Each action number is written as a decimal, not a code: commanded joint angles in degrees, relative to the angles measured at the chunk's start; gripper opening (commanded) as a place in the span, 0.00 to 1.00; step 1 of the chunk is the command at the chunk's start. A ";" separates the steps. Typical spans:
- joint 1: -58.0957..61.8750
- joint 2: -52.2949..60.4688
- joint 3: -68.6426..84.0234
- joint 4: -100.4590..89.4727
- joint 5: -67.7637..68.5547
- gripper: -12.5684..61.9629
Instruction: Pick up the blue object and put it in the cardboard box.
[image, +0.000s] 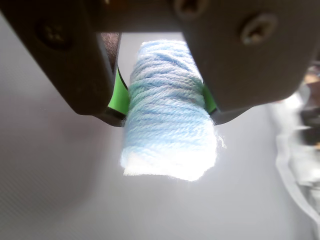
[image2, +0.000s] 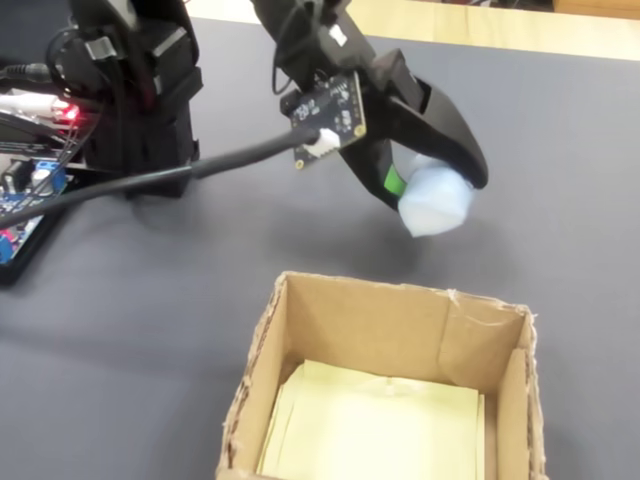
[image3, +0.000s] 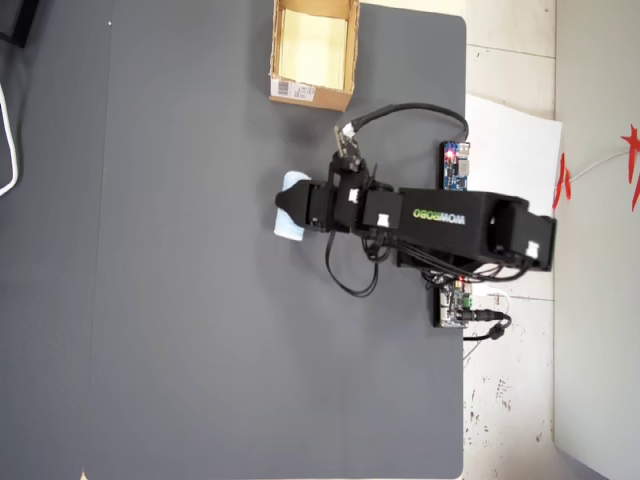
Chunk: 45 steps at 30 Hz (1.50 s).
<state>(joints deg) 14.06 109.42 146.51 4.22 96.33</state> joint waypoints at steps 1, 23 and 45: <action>1.05 4.31 -0.09 -7.65 -1.23 0.44; 25.22 2.02 -21.01 0.35 -20.04 0.44; 39.20 -13.97 -30.76 5.80 -17.05 0.61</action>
<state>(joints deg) 53.26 93.25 116.98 10.55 77.70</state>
